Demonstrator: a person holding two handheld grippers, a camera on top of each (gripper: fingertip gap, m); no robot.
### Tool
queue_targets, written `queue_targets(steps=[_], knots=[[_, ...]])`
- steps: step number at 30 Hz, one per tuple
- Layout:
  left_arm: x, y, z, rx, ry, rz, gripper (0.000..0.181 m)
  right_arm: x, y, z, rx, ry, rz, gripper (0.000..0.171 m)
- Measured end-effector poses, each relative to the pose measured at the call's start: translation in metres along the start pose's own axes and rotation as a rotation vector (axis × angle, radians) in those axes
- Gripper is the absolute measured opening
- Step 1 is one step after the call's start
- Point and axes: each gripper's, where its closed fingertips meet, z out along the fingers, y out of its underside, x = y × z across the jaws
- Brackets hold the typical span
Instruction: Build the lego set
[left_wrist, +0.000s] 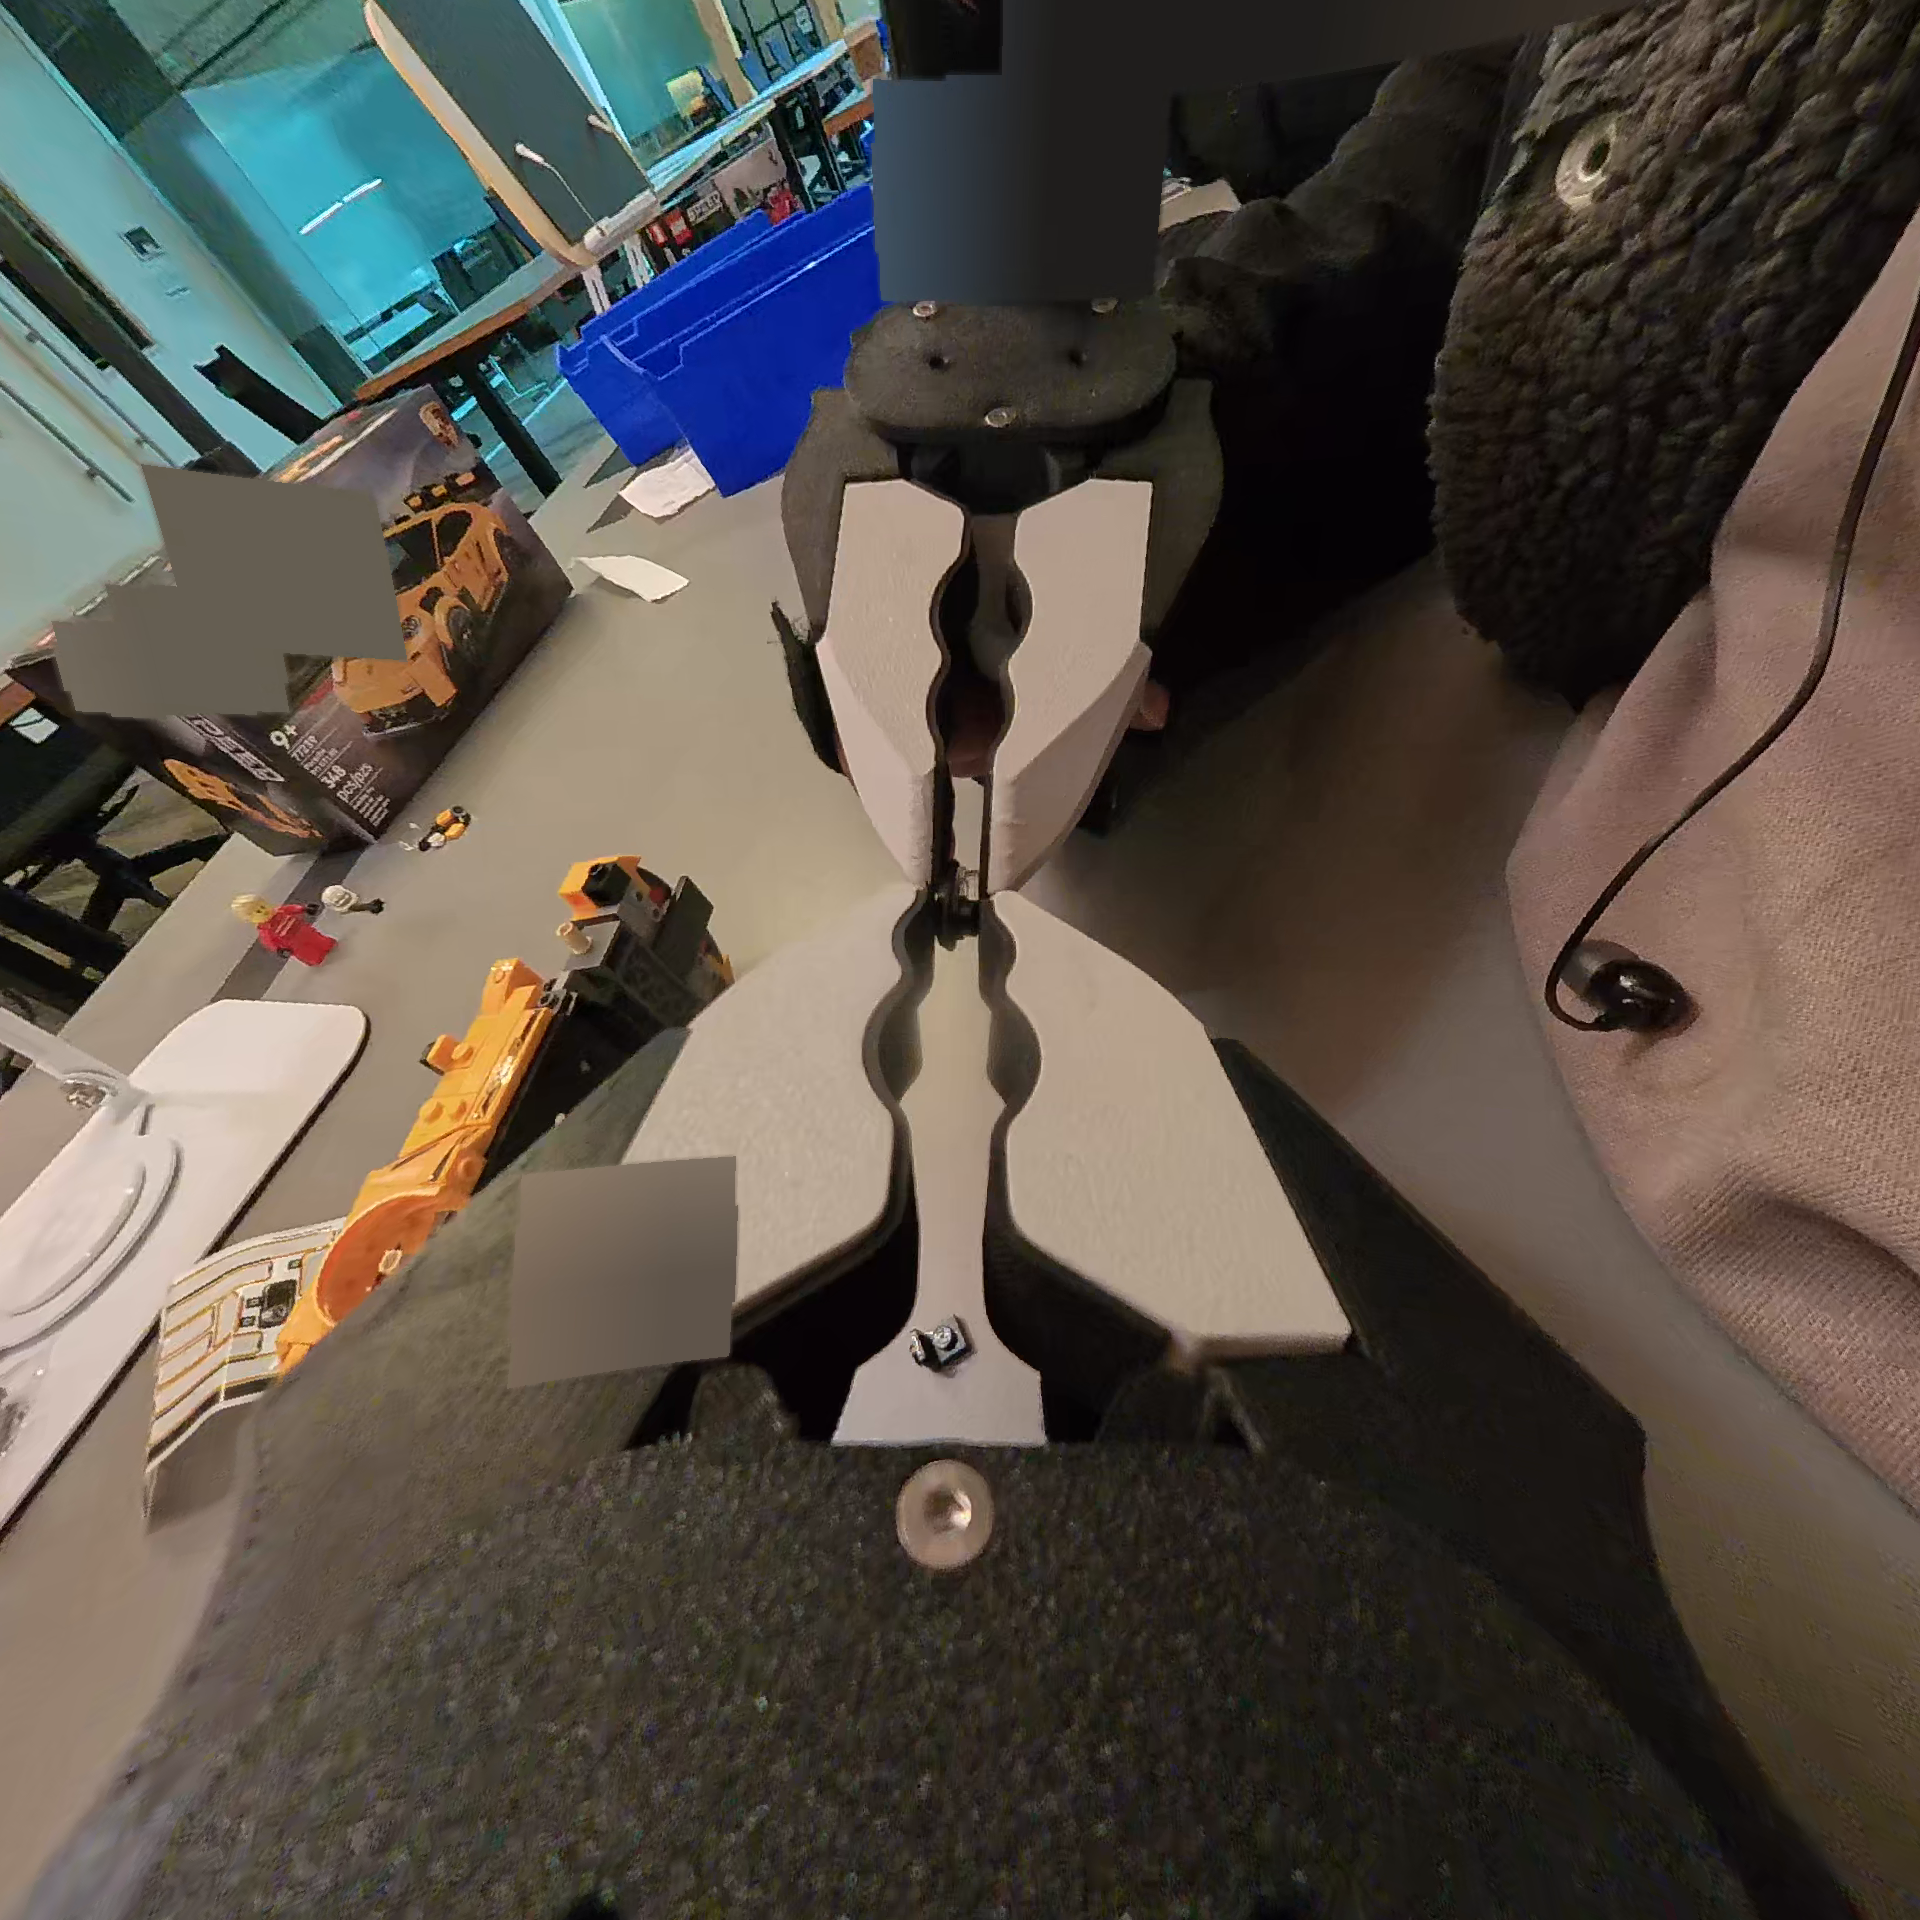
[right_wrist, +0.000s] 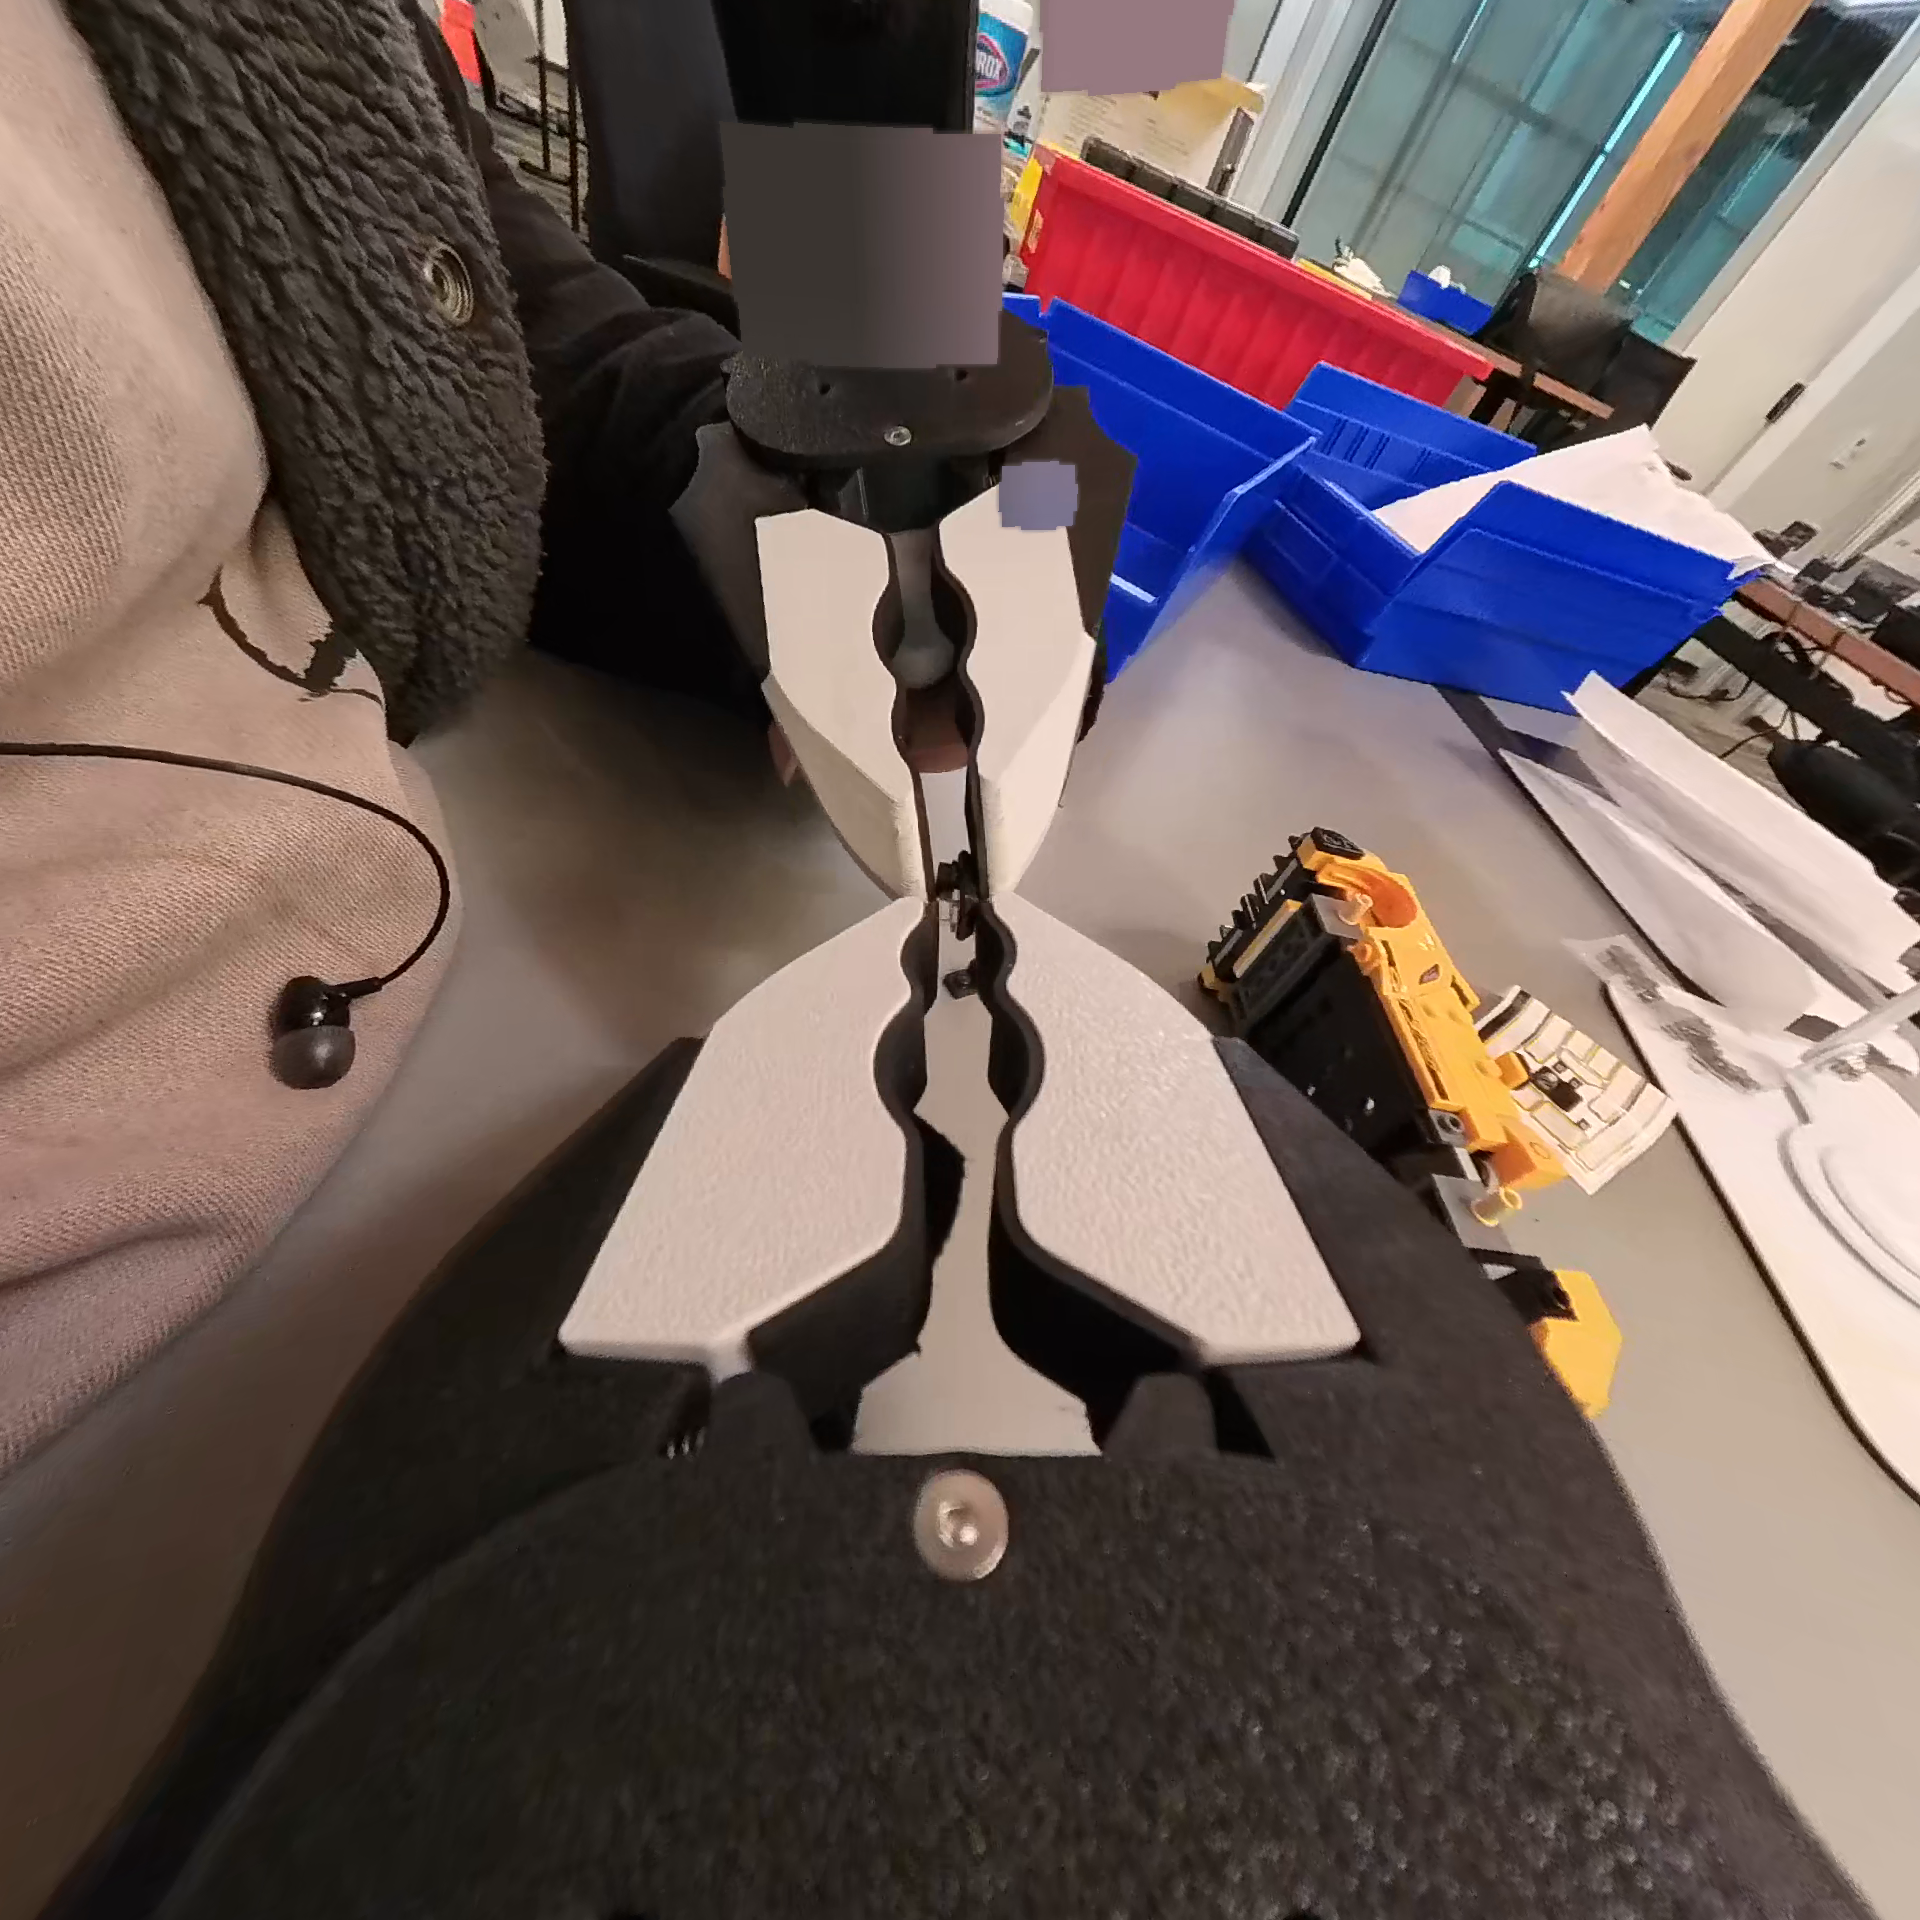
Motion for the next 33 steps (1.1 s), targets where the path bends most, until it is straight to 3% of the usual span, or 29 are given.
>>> queue_targets(steps=[33], knots=[[0.0060,-0.0004,-0.0013,-0.010,0.098,-0.170,0.007,-0.0058,-0.0012,-0.0036,0.011,-0.053,0.032,0.006]])
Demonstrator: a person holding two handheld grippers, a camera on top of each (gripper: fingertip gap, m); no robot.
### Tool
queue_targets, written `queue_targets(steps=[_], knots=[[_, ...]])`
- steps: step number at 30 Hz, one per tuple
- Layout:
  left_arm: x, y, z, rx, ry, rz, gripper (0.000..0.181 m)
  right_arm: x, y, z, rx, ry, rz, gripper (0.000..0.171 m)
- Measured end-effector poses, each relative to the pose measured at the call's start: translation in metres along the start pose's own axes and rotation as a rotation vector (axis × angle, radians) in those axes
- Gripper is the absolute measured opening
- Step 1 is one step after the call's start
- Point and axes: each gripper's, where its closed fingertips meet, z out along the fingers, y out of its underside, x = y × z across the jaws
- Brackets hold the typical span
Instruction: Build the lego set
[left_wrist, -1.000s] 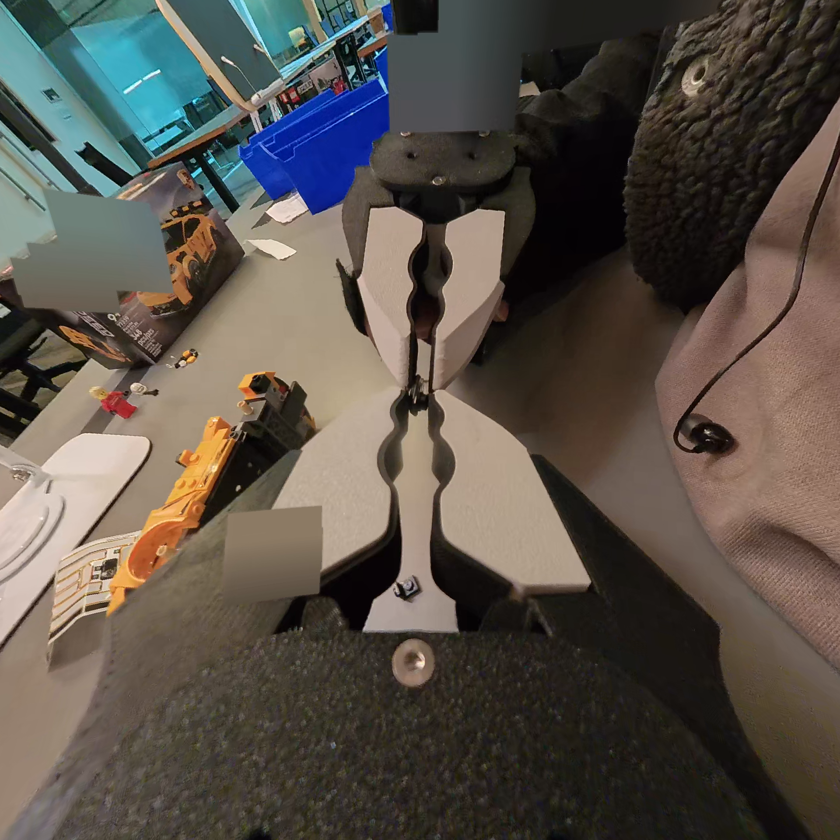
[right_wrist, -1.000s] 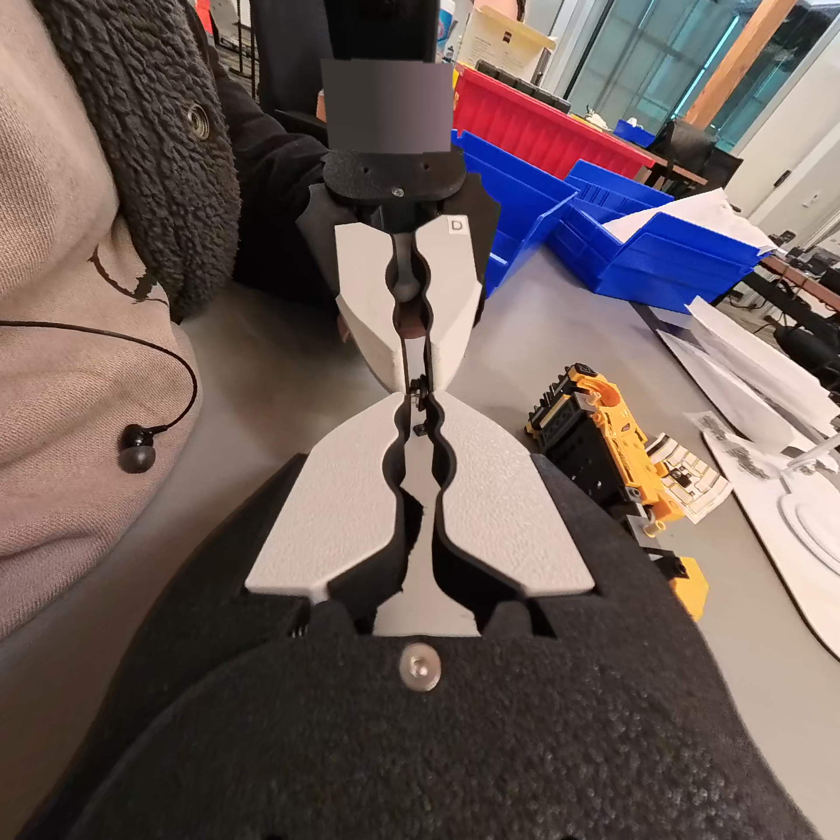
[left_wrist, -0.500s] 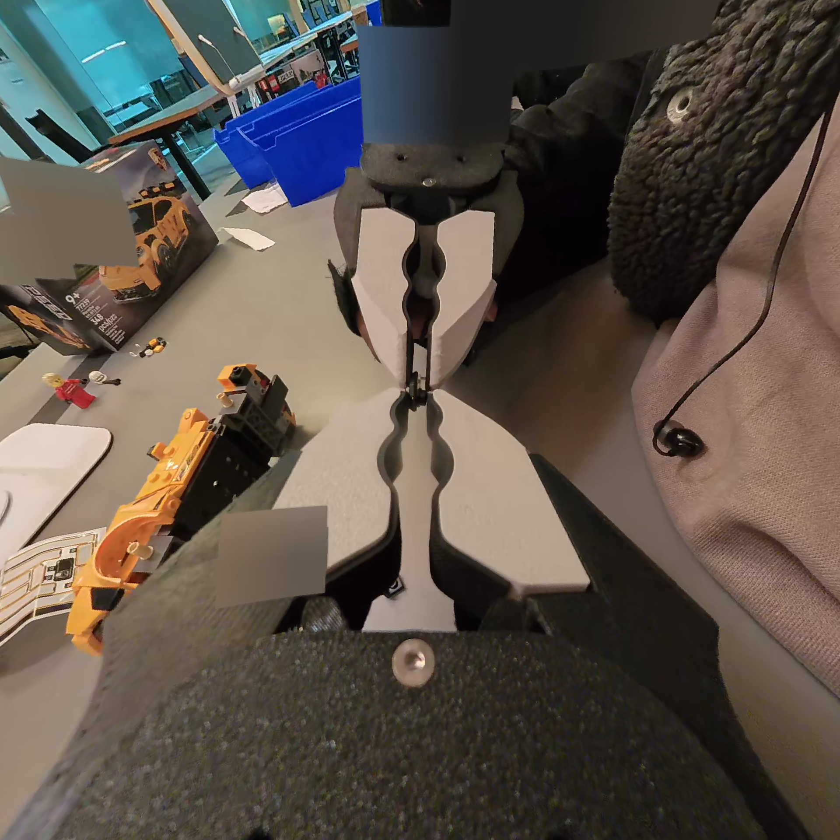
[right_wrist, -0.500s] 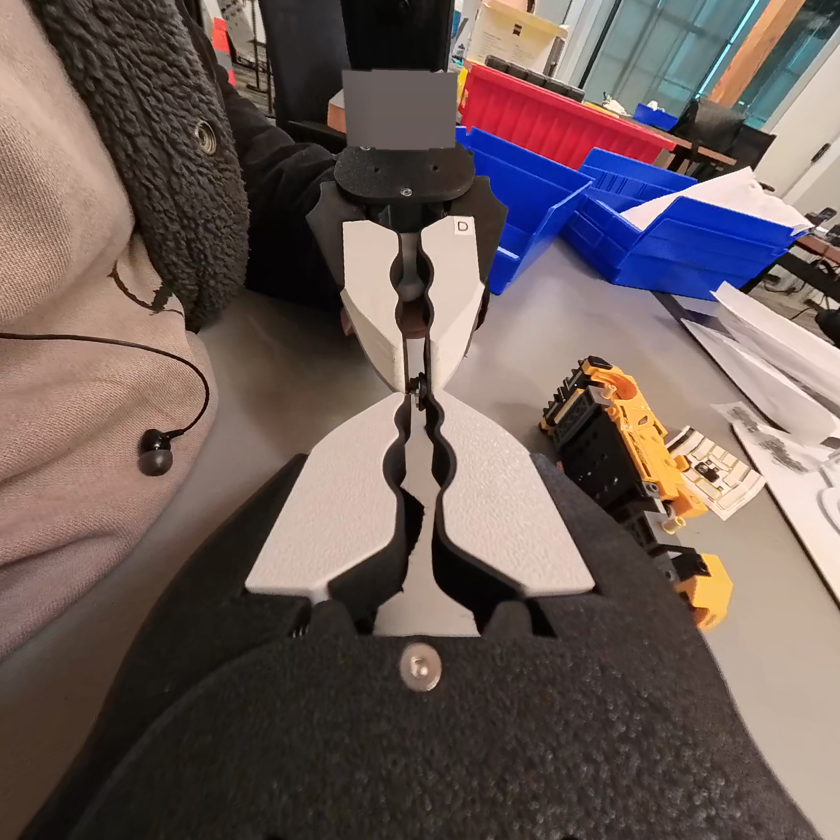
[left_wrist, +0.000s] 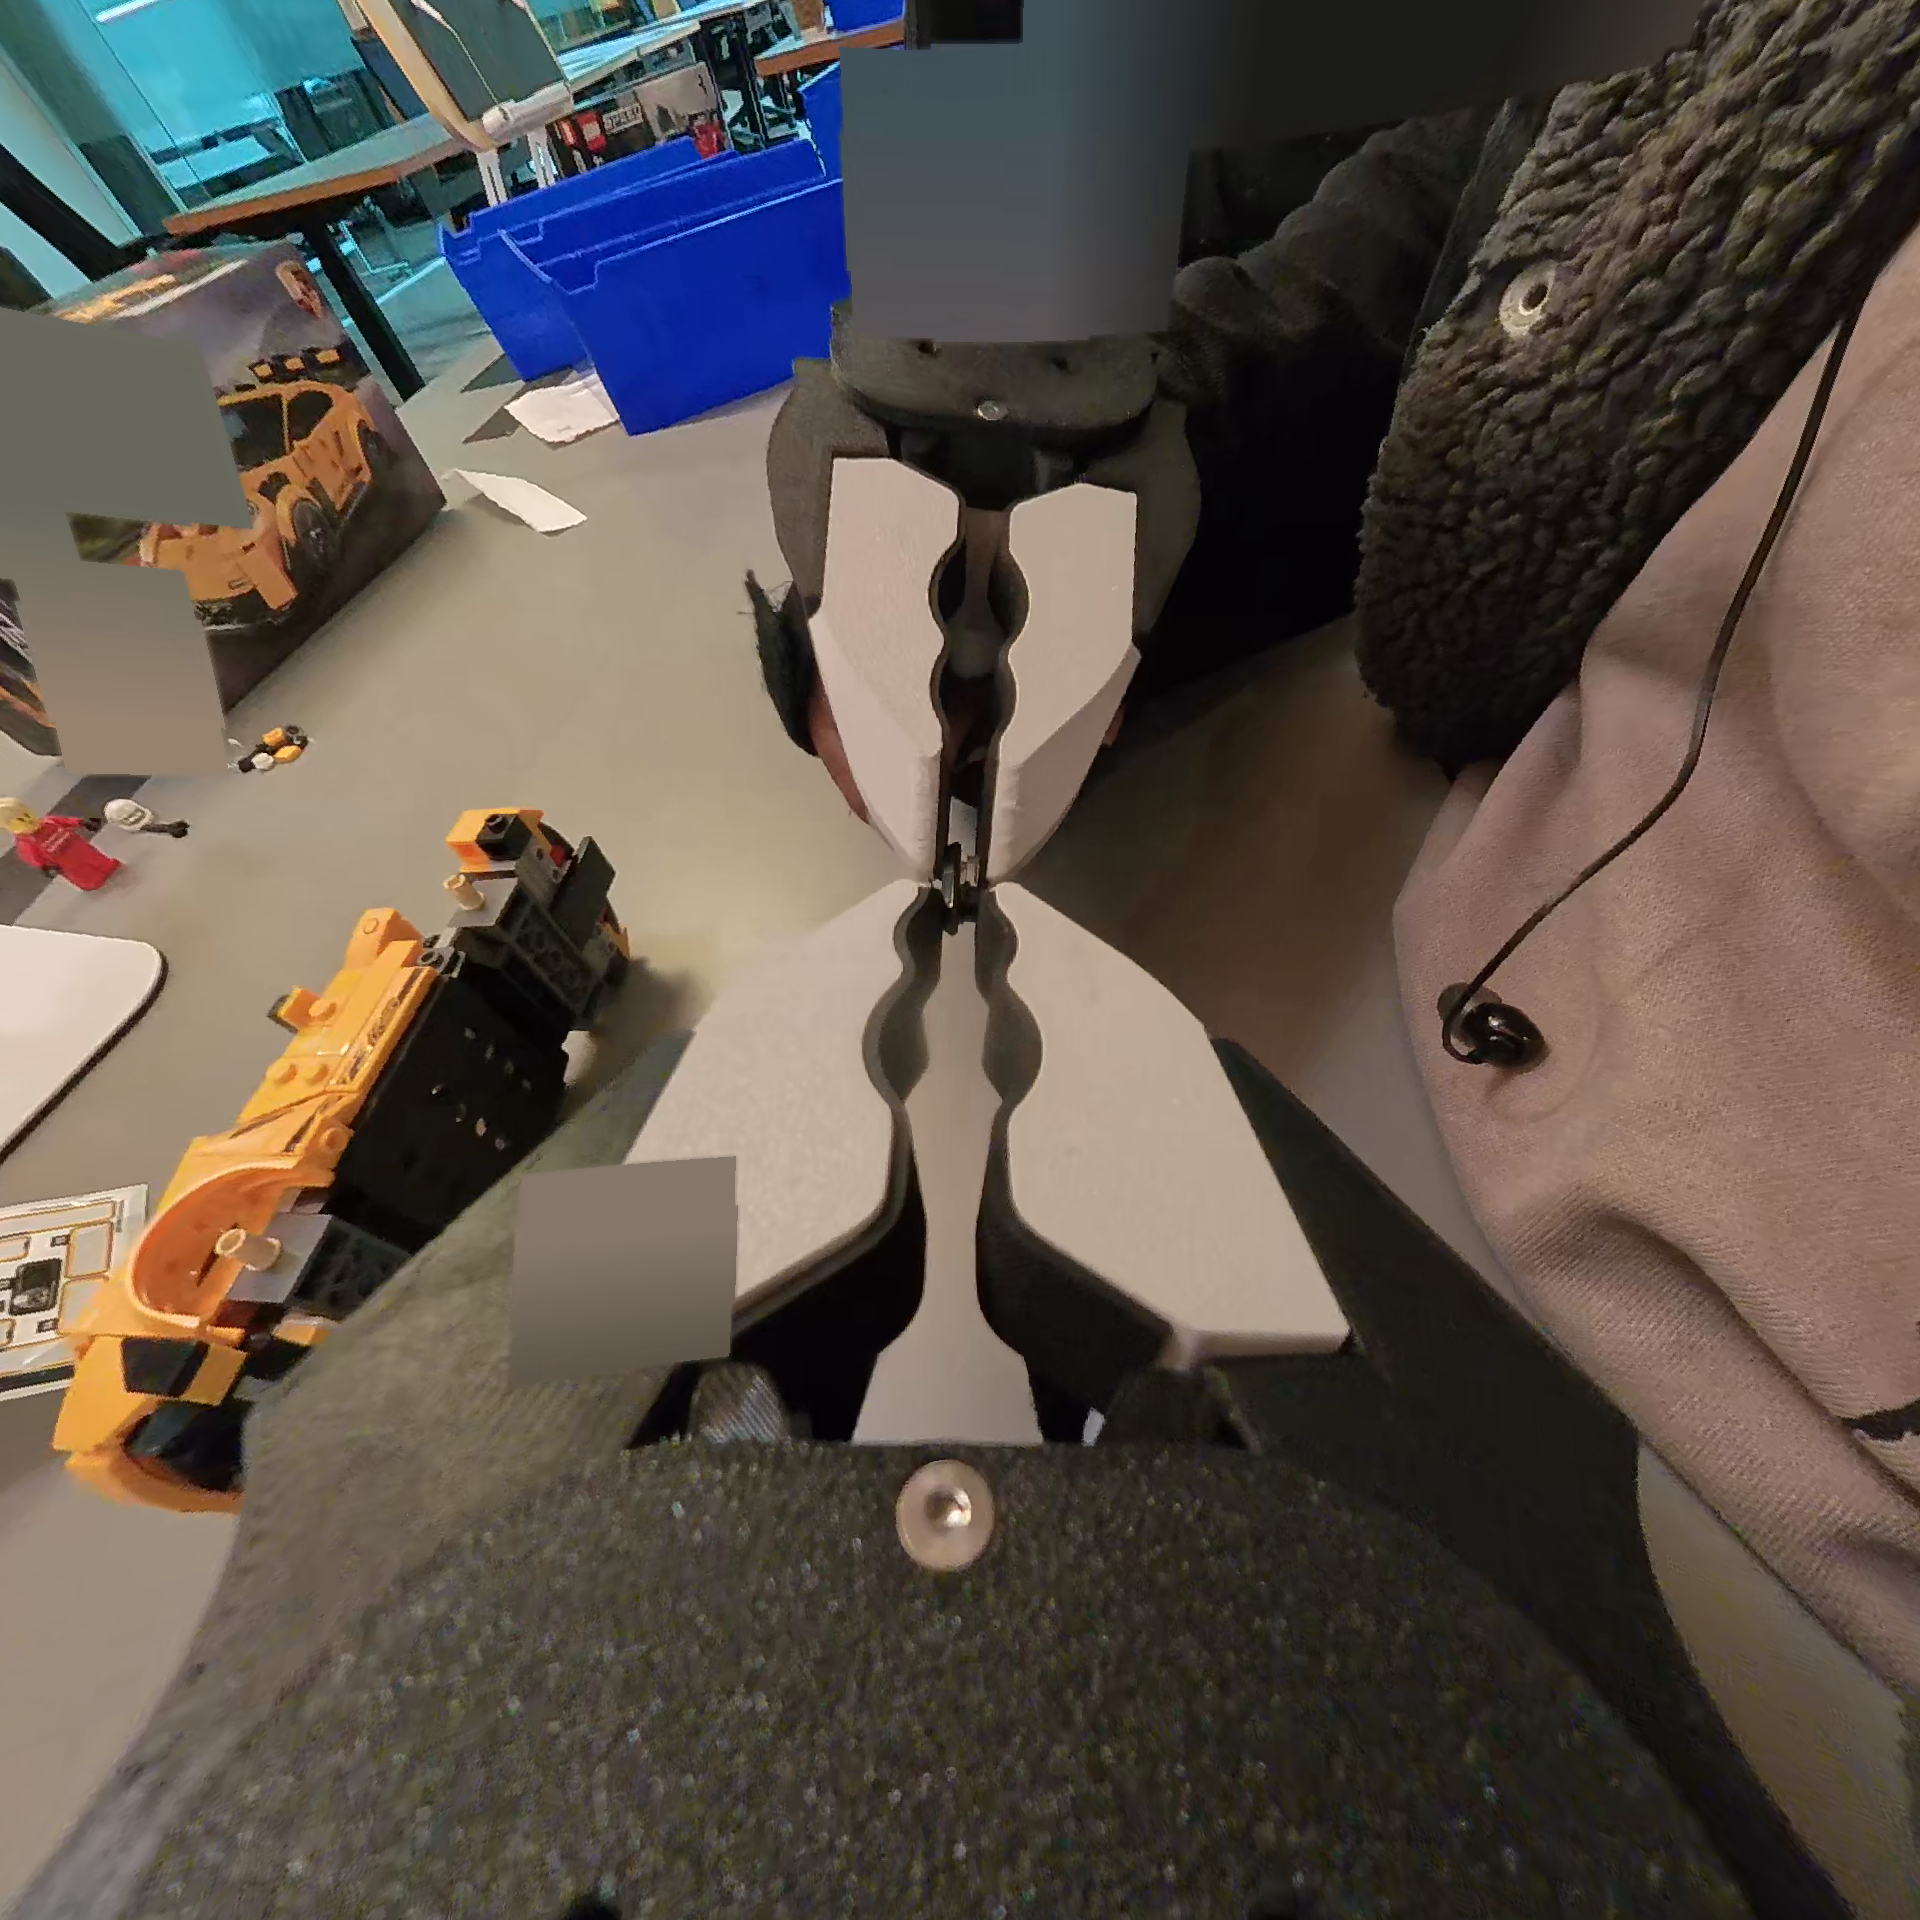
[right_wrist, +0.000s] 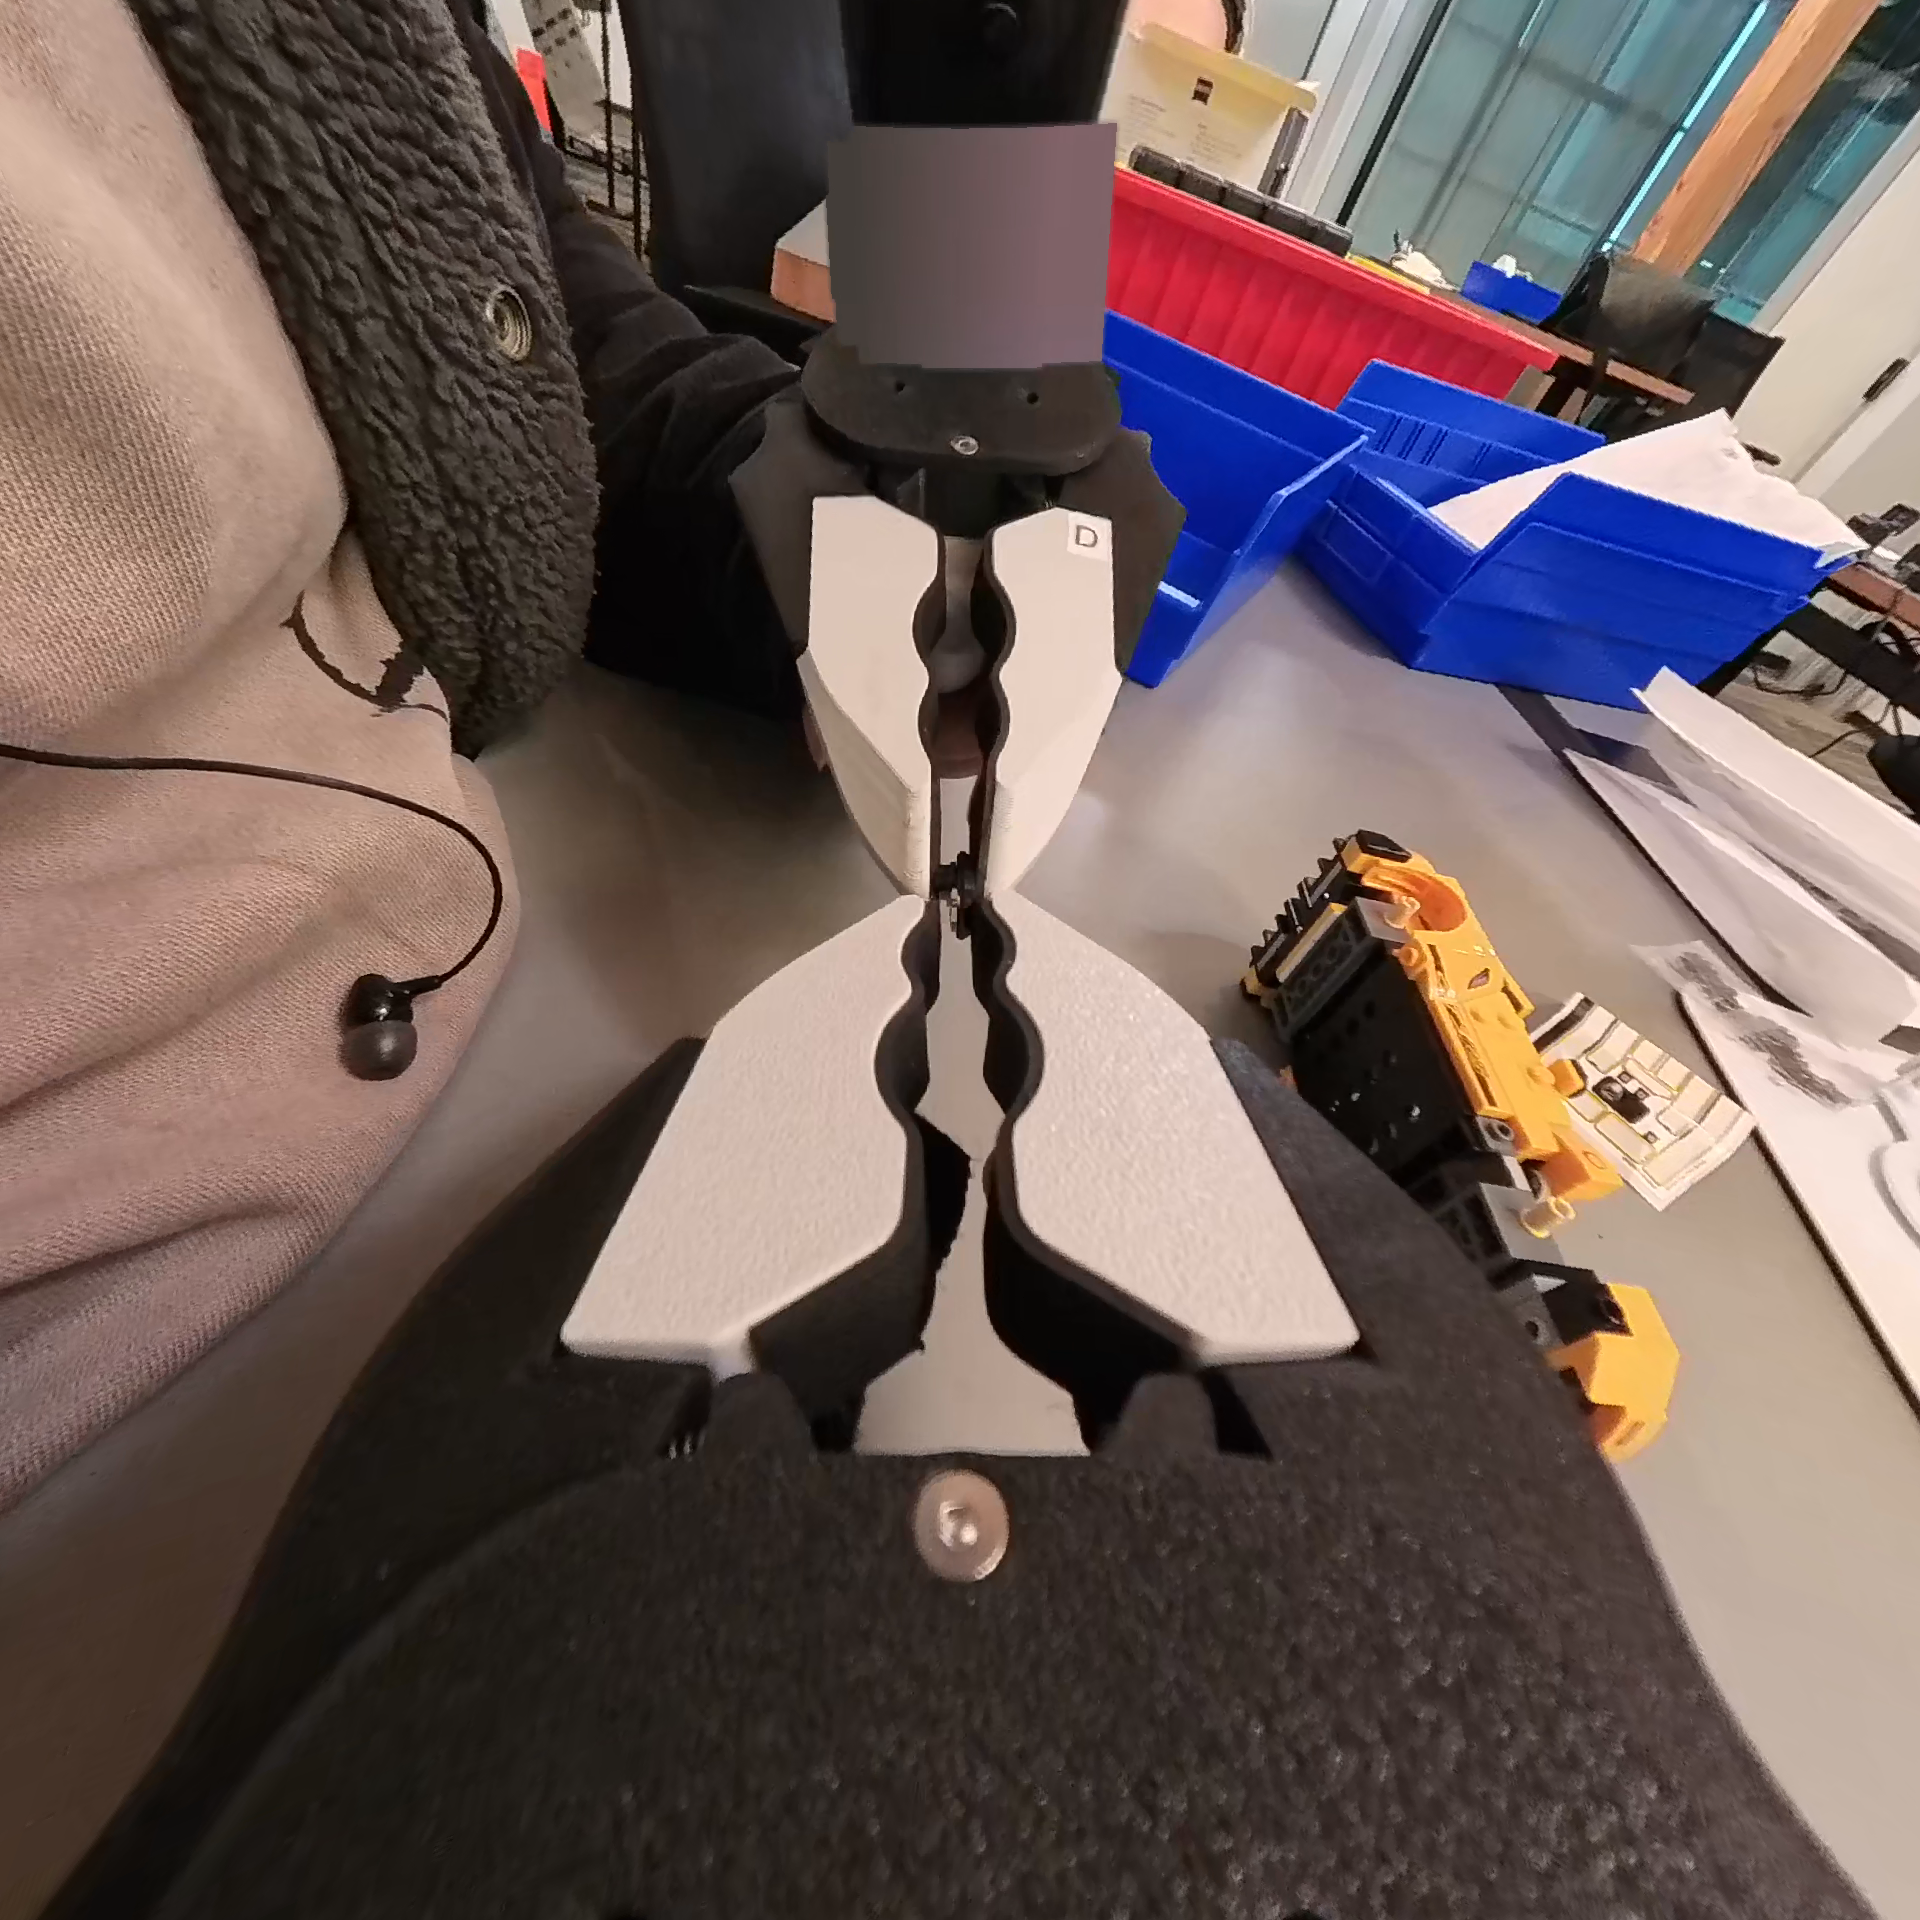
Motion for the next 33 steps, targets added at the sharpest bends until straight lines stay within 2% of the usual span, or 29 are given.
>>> queue_targets(steps=[33], knots=[[-0.0004,0.0010,-0.0006,0.004,0.058,-0.268,0.007,0.0000,0.0003,0.0018,-0.032,0.048,-0.041,0.006]])
